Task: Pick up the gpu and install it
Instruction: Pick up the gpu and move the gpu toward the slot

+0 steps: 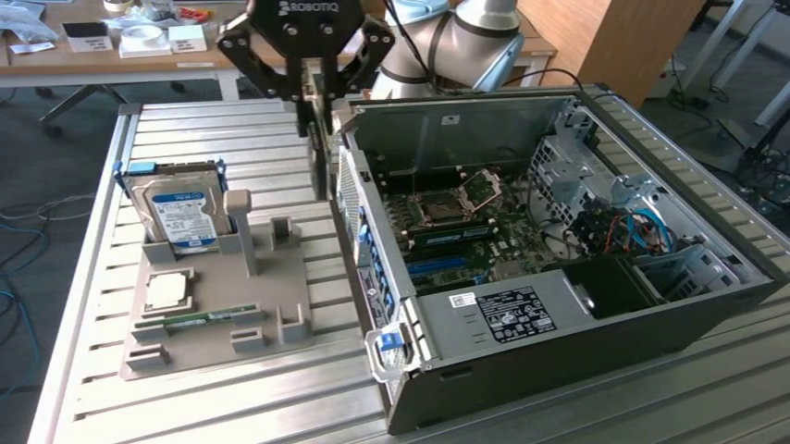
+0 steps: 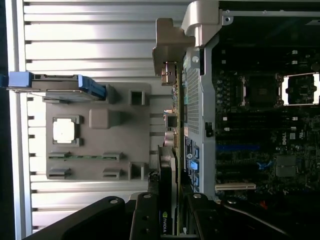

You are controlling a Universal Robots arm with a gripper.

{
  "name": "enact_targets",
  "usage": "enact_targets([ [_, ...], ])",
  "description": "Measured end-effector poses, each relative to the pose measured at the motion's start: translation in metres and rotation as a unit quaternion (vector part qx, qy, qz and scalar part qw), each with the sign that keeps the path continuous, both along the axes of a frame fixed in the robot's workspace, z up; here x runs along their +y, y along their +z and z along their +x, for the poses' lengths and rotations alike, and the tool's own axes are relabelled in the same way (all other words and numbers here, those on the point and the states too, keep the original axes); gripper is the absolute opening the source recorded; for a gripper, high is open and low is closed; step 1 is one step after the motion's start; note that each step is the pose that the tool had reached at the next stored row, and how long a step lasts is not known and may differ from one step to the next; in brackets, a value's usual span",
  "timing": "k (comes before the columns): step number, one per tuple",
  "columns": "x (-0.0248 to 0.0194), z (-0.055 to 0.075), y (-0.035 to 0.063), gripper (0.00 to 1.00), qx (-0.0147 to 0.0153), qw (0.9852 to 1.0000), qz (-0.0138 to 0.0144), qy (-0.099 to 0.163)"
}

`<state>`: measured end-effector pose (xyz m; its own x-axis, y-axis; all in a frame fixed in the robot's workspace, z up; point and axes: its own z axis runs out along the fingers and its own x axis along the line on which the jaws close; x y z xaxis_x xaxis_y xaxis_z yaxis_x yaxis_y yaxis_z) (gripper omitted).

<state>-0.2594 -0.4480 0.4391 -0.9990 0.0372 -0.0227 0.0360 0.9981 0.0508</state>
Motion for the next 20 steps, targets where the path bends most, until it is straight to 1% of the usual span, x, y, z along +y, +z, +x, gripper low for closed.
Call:
enact_targets([
  [6,0.0,0.022,0.0,0.27,0.0,1.0,0.0004,0.0],
  [20,0.0,0.066,-0.0001,0.27,0.0,1.0,0.0011,0.0],
])
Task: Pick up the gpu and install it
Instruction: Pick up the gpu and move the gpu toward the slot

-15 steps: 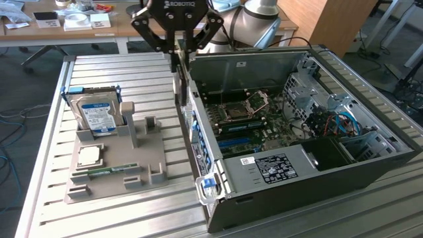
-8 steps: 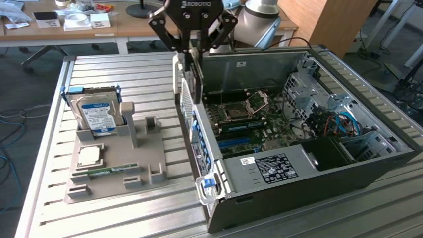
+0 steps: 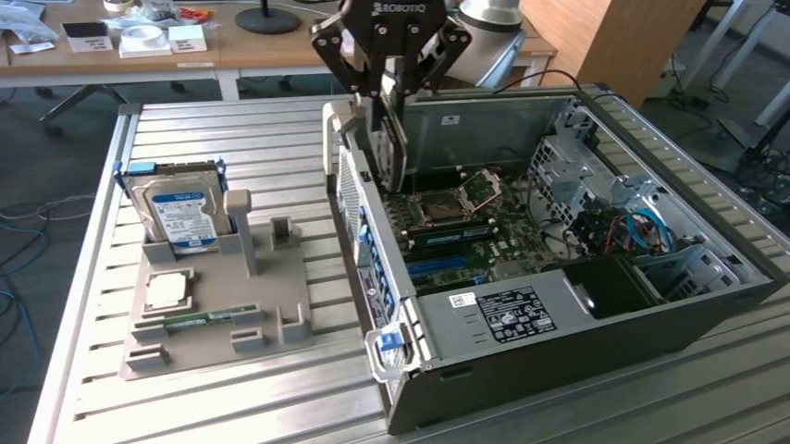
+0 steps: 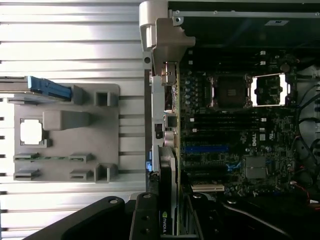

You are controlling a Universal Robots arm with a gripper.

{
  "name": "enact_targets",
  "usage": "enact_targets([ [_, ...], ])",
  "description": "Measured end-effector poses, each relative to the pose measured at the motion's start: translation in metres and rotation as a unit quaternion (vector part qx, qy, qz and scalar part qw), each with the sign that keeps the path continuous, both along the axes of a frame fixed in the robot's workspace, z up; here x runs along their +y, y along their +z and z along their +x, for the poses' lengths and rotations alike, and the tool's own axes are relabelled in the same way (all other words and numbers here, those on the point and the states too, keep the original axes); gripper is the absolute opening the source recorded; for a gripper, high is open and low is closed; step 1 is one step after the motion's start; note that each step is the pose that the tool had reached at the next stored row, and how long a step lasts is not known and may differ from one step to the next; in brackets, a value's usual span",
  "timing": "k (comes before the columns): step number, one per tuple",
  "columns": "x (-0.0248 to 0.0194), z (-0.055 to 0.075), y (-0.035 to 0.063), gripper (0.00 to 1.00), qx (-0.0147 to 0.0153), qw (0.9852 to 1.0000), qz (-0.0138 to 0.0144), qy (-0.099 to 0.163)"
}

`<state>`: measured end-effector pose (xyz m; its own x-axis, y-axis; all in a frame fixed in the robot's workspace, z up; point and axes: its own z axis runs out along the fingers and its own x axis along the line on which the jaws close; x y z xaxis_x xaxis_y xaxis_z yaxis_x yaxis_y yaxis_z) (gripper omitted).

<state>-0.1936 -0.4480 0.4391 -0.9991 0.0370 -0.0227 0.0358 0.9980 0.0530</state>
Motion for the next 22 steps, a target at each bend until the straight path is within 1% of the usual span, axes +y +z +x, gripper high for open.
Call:
enact_targets([
  [6,0.0,0.016,0.0,0.27,0.0,1.0,0.0003,0.0],
  [22,0.0,0.067,0.0,0.27,0.0,1.0,0.0021,0.0],
])
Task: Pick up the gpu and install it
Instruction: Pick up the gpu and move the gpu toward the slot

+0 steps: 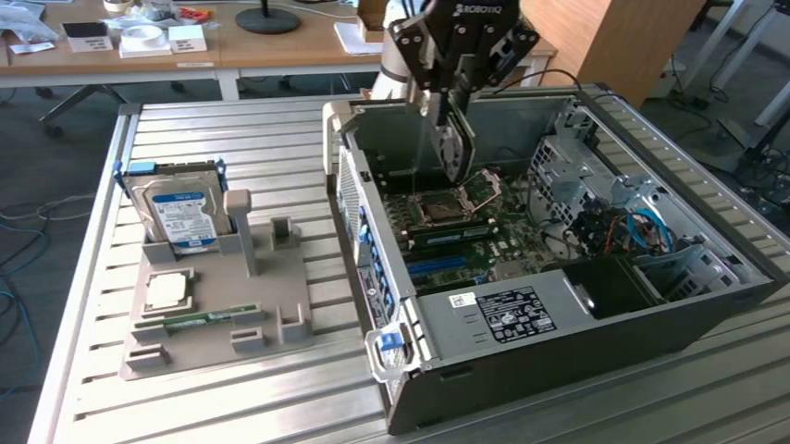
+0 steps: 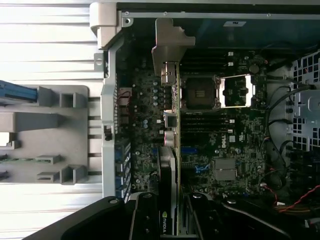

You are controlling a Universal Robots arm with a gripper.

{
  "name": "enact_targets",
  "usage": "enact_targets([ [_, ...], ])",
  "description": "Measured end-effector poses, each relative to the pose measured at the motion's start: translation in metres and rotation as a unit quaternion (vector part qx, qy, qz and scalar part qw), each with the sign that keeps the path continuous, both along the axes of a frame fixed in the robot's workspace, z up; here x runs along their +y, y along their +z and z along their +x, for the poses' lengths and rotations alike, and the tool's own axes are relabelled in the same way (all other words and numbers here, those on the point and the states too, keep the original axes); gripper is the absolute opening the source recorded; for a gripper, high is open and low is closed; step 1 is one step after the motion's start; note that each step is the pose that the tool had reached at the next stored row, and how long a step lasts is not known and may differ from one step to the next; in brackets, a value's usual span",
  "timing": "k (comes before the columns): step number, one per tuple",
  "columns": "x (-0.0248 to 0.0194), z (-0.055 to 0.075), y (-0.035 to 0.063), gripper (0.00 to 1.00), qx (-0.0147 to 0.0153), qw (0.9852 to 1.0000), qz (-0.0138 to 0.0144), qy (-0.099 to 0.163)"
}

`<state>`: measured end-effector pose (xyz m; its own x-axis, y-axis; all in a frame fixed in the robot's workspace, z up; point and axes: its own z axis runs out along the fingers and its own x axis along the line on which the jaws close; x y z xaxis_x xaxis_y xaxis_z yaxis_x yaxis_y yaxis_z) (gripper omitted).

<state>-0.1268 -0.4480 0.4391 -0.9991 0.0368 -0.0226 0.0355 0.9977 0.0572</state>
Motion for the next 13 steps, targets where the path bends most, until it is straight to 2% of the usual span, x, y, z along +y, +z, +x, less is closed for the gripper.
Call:
enact_targets([
  [13,0.0,0.036,0.0,0.27,0.0,1.0,0.0009,0.0],
])
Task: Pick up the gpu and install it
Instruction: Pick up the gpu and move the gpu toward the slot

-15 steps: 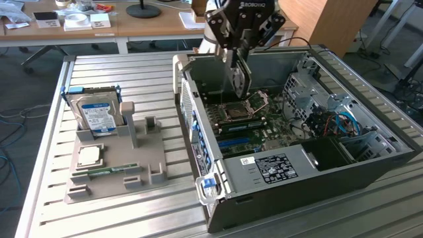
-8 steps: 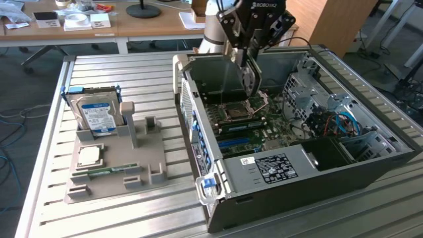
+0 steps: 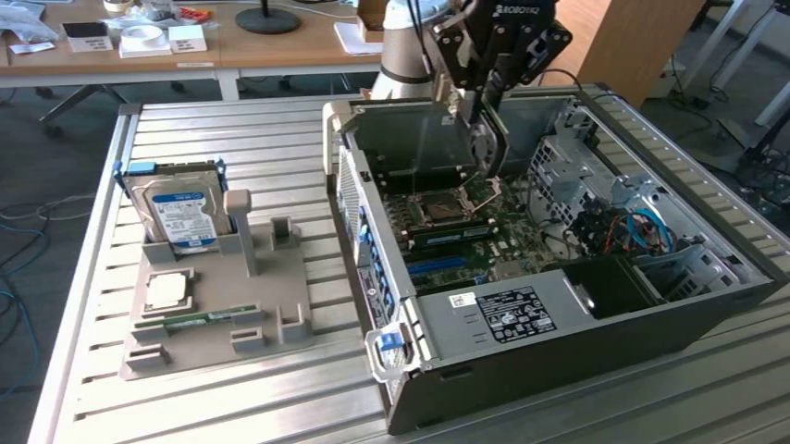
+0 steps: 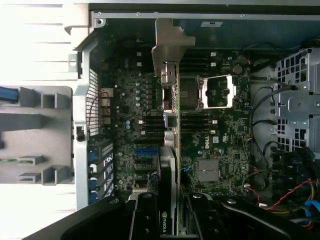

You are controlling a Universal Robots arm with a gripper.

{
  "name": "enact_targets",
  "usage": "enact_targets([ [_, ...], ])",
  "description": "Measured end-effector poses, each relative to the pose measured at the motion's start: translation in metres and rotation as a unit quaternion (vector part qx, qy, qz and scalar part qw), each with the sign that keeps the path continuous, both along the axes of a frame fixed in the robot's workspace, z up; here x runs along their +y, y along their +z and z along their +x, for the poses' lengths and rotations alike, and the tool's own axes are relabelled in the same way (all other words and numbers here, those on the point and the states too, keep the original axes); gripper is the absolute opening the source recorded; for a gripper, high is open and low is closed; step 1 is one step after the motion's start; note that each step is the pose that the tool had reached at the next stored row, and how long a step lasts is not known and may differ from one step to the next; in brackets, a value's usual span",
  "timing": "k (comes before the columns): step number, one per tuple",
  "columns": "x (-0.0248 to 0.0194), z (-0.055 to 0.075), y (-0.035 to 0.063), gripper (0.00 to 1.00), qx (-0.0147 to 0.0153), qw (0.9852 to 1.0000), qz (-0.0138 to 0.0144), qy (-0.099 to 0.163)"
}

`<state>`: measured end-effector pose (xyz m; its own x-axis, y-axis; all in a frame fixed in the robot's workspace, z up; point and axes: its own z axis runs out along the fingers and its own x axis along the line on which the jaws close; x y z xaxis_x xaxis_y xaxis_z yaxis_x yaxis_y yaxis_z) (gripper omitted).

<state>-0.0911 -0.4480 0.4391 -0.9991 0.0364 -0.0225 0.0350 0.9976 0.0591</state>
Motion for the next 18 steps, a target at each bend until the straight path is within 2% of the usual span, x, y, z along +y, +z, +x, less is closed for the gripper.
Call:
enact_targets([
  [14,0.0,0.042,0.0,0.27,0.0,1.0,0.0017,0.0],
  [18,-0.0001,0.049,0.0,0.27,0.0,1.0,0.002,0.0],
])
